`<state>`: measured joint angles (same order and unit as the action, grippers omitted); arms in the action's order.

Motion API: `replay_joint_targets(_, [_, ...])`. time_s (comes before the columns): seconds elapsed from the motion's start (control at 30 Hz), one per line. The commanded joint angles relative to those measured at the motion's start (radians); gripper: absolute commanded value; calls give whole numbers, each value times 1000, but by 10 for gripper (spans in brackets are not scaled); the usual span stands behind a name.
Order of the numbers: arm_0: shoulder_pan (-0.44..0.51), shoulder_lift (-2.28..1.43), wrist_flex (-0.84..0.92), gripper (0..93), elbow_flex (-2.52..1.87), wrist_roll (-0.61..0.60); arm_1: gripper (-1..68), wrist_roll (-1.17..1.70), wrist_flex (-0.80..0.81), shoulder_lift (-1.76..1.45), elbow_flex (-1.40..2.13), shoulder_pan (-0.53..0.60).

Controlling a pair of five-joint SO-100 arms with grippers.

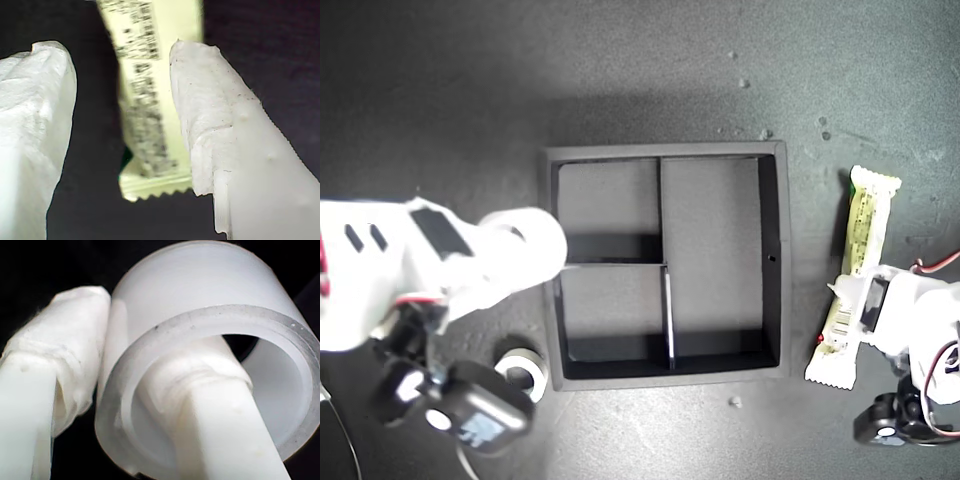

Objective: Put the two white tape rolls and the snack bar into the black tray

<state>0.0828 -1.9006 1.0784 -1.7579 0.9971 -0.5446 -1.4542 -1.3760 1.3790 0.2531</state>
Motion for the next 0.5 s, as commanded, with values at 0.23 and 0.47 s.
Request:
replay_joint_targets(0.23, [-51, 176, 28, 0, 199, -41, 135, 81, -63, -9, -41, 11])
replay_joint_targets(0.47, [-49, 241, 60, 2, 276, -55, 228, 37, 64, -9, 193, -15])
